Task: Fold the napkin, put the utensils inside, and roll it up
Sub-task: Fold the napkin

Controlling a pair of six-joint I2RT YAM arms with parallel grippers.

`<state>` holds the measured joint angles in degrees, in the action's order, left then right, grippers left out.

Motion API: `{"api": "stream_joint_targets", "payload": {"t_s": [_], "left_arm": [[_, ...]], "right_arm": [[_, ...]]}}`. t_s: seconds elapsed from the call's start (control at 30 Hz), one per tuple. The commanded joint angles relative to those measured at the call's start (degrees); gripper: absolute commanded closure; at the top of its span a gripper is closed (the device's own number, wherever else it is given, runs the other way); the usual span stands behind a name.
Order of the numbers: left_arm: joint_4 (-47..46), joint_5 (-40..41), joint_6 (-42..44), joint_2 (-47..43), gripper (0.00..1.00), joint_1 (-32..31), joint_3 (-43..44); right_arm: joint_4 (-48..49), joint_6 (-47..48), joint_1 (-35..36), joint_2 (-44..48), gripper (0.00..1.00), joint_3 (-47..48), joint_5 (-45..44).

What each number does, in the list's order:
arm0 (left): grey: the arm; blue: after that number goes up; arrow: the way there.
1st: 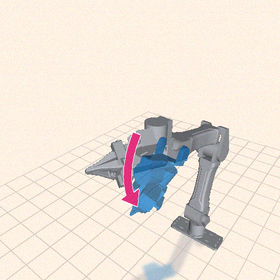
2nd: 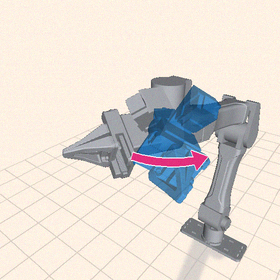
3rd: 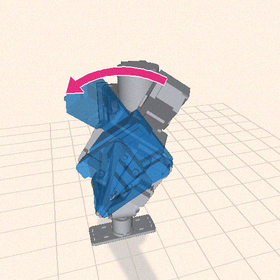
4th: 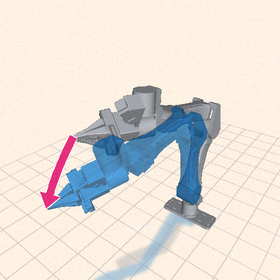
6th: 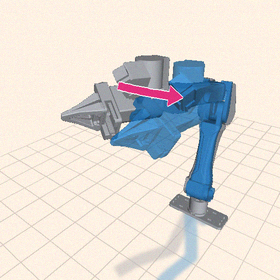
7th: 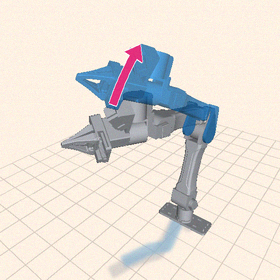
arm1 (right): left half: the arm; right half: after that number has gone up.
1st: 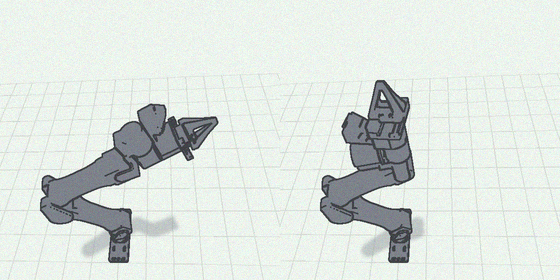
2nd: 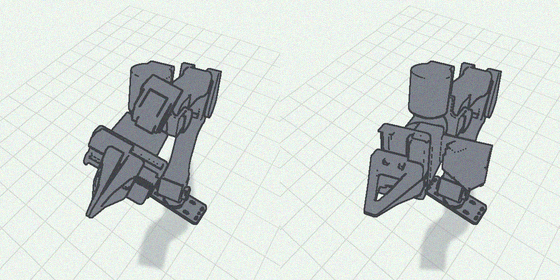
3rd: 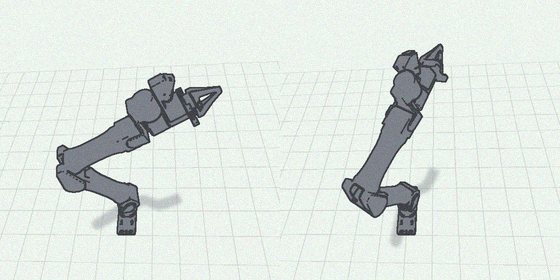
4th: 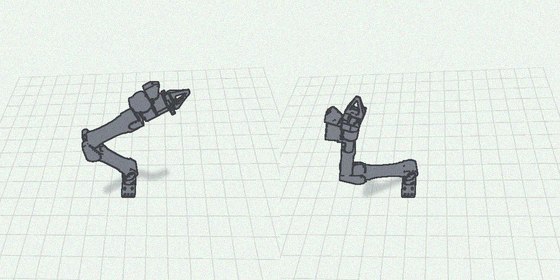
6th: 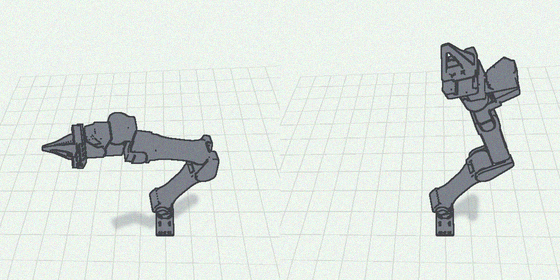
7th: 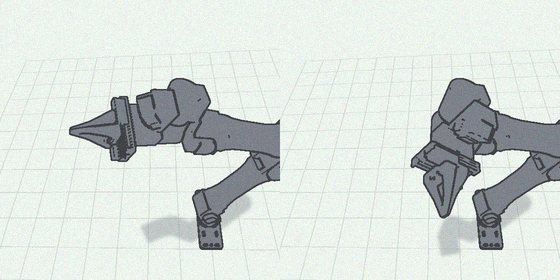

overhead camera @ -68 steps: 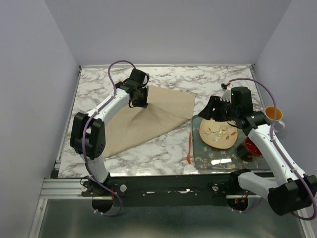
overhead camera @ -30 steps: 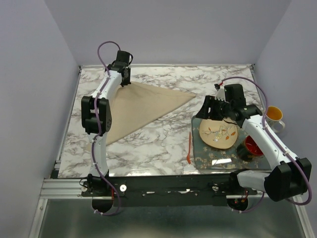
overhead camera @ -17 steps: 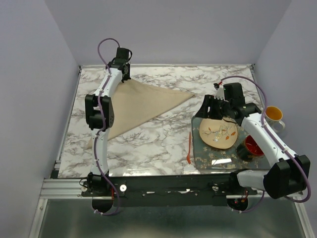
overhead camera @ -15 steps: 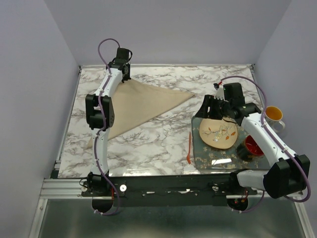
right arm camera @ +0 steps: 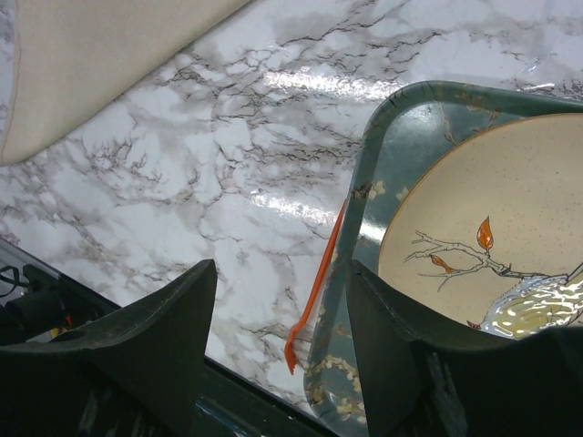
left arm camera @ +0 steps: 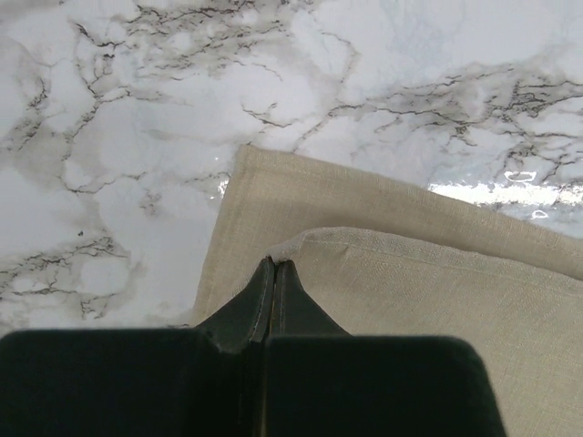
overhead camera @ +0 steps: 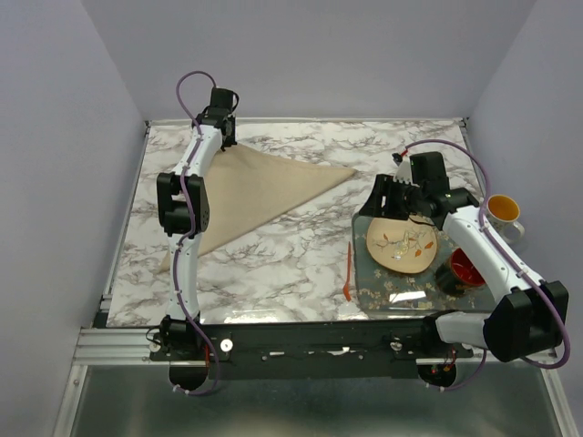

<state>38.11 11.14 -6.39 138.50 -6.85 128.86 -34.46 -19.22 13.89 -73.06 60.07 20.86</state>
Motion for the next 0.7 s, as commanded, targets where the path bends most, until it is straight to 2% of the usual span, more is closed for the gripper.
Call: {"api": "stream_joint_targets", "payload": {"t_s": [0.0,0.67], "left_arm": [[-1.6,-0.2,0.4,2.0,1.0,0.5,2.8],[-2.2,-0.5,-0.5,4.7,1.0,1.0,3.9]], "right_arm": [[-1.4,0.5,-0.3,-0.5,0.33,1.7,0.7],[-1.4,0.5,-0.3,-0.9,0.33,1.6,0.8]]}}
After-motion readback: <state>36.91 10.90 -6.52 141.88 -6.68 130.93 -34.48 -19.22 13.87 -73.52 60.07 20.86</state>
